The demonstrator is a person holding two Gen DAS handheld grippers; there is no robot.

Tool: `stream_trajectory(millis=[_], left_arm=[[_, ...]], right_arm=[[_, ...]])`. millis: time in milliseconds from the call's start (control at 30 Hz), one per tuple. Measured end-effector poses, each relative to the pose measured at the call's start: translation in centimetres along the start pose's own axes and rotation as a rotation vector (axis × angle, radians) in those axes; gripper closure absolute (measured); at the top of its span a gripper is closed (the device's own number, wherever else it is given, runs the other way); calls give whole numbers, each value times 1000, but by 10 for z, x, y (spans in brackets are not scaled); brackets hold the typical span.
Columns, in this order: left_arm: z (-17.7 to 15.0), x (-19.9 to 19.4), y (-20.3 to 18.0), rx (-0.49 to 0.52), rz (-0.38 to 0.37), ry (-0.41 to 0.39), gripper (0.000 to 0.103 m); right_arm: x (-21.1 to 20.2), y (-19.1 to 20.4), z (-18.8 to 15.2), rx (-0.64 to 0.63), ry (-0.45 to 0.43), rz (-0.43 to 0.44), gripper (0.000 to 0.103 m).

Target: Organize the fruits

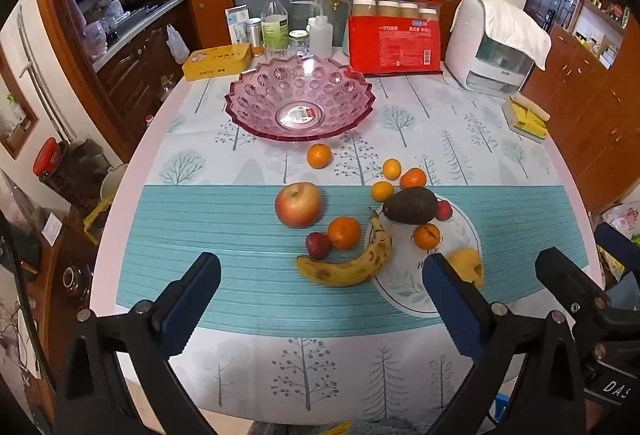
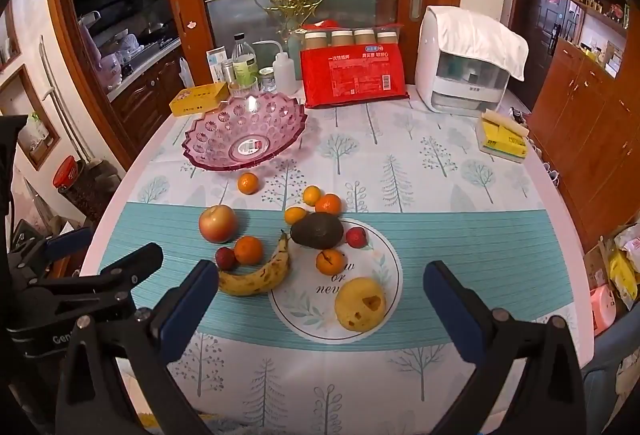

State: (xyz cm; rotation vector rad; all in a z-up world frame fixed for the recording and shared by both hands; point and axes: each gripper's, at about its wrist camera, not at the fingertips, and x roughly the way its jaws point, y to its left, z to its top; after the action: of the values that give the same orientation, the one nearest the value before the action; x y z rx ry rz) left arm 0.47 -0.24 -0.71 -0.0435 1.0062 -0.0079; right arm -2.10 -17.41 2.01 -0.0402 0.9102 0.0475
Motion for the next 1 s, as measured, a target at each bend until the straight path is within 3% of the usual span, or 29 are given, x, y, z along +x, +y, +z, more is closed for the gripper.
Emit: stream_trajectory(millis=[1000], left_arm=[[0, -3, -1, 40, -10, -1, 2]], right_arm=[[1, 3, -5, -3, 16, -21, 0]])
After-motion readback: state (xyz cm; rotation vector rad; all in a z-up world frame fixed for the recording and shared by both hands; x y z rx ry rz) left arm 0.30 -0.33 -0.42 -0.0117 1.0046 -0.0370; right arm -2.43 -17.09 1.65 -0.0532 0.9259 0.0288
